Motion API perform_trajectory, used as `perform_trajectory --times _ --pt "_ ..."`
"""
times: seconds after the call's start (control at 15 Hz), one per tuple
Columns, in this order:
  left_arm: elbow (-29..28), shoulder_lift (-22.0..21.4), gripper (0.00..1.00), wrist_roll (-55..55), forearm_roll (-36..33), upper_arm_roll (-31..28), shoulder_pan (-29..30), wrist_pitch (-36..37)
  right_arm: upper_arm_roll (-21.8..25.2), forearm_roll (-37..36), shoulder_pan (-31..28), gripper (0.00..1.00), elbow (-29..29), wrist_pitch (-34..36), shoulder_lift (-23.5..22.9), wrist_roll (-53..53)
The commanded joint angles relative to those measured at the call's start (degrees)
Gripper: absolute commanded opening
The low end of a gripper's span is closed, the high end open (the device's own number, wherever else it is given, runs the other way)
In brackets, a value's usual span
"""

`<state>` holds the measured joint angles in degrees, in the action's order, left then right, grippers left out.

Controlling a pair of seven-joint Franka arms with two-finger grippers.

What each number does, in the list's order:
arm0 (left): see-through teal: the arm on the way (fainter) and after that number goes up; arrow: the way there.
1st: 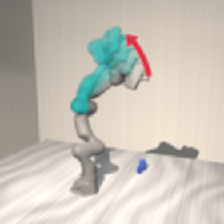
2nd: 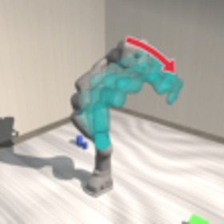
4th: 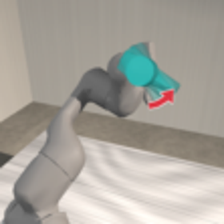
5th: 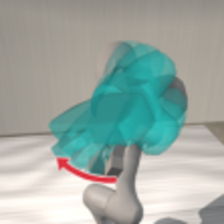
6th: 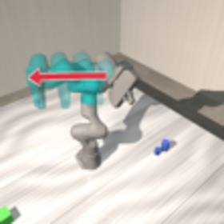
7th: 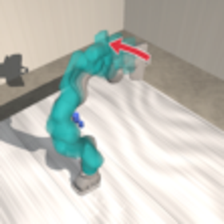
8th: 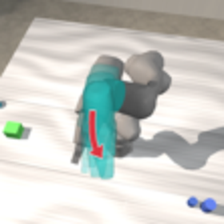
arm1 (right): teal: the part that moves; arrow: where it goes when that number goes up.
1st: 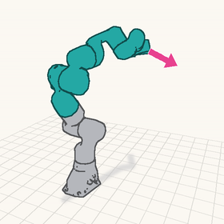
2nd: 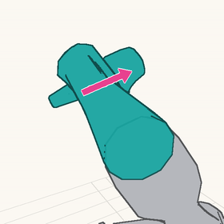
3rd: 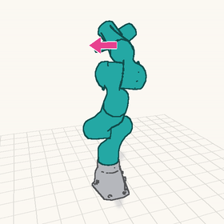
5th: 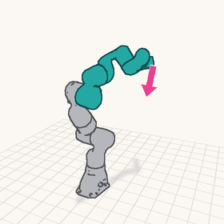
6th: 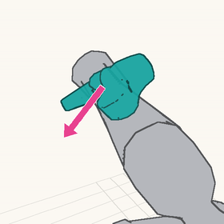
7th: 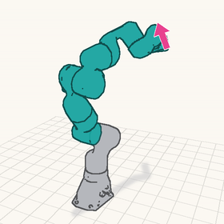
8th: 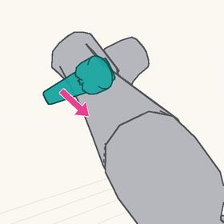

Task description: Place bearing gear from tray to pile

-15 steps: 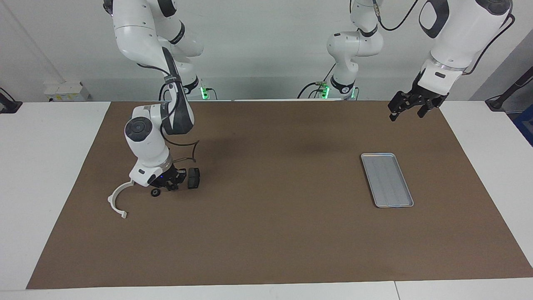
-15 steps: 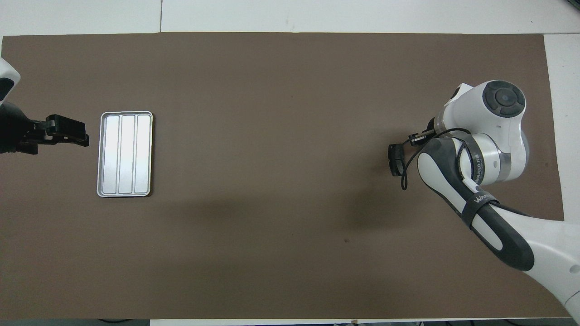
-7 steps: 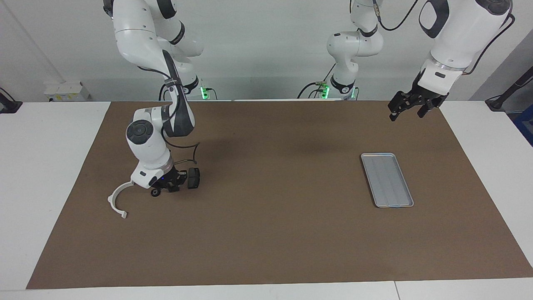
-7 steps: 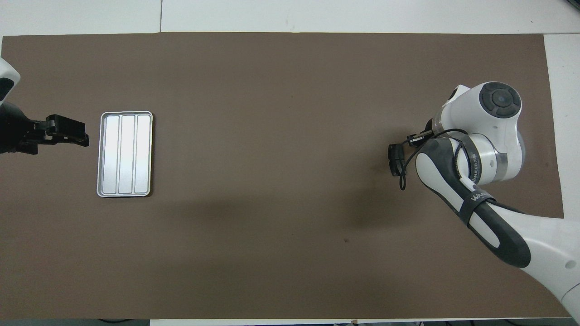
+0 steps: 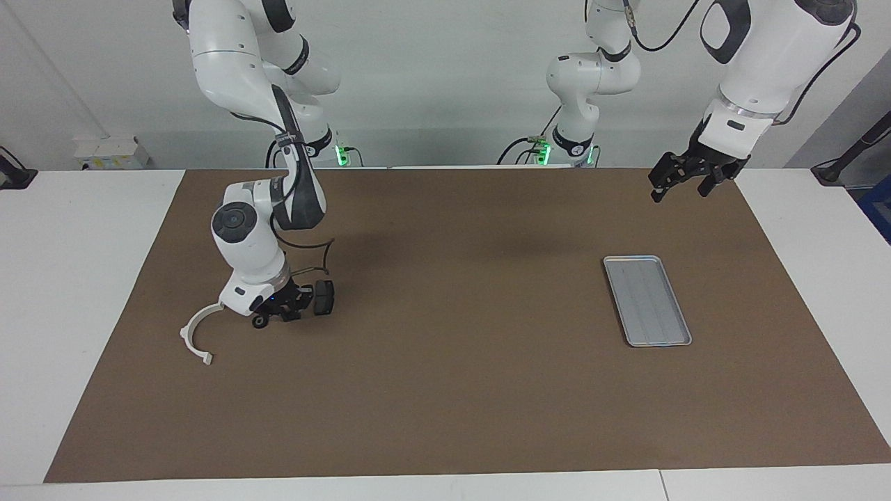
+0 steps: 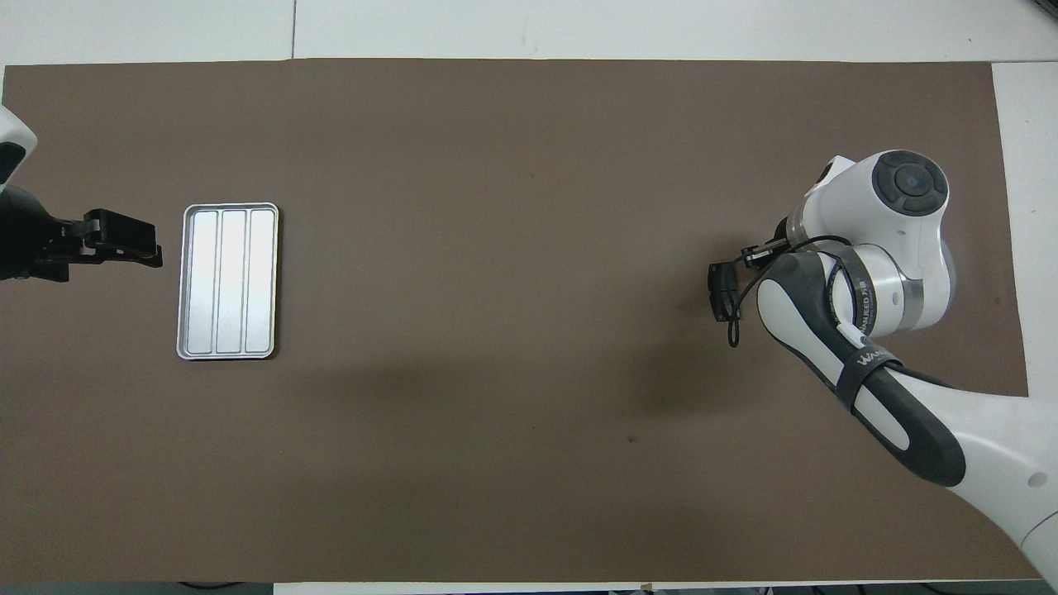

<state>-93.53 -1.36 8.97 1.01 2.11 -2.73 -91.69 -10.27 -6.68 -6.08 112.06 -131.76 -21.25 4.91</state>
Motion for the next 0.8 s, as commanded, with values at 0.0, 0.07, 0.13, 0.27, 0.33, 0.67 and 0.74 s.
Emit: perform_trajectory --times 0.0,0.07,0.13,0.27,0.33,0.67,0.74 --pt "-1.9 -1.8 1.0 -0.5 -0.1 -0.4 -0.3 -0.8 -0.6 0.9 -0.9 0.58 0.4 -1.6 -0.3 1.2" --pt "-1.9 -1.8 1.0 -0.5 -0.1 -0.4 -0.3 -0.8 -0.6 0.9 -0.9 1.0 0.2 -1.0 -0.2 1.2" --pt "-1.9 -1.8 1.0 -0.5 -0.1 -0.4 -0.3 -0.9 -0.6 0.9 -1.0 1.0 -0.1 -0.2 0.0 1.2" --pt "-1.9 -1.8 1.0 -0.5 -0.1 -0.4 -0.3 -0.8 -0.7 0.9 -0.6 1.0 -2.4 4.6 1.2 0.7" --pt "-1.9 -1.8 1.0 -0.5 -0.1 -0.4 -0.3 -0.8 -0.7 0.9 -0.3 1.0 -5.0 9.2 2.0 -0.2" --pt "-1.9 -1.8 1.0 -0.5 -0.1 -0.4 -0.3 -0.8 -0.7 0.8 0.0 1.0 -11.5 20.2 9.3 -1.0" --pt "-1.9 -1.8 1.0 -0.5 -0.1 -0.4 -0.3 -0.8 -0.7 0.8 -0.4 1.0 -11.9 22.0 11.6 -1.0"
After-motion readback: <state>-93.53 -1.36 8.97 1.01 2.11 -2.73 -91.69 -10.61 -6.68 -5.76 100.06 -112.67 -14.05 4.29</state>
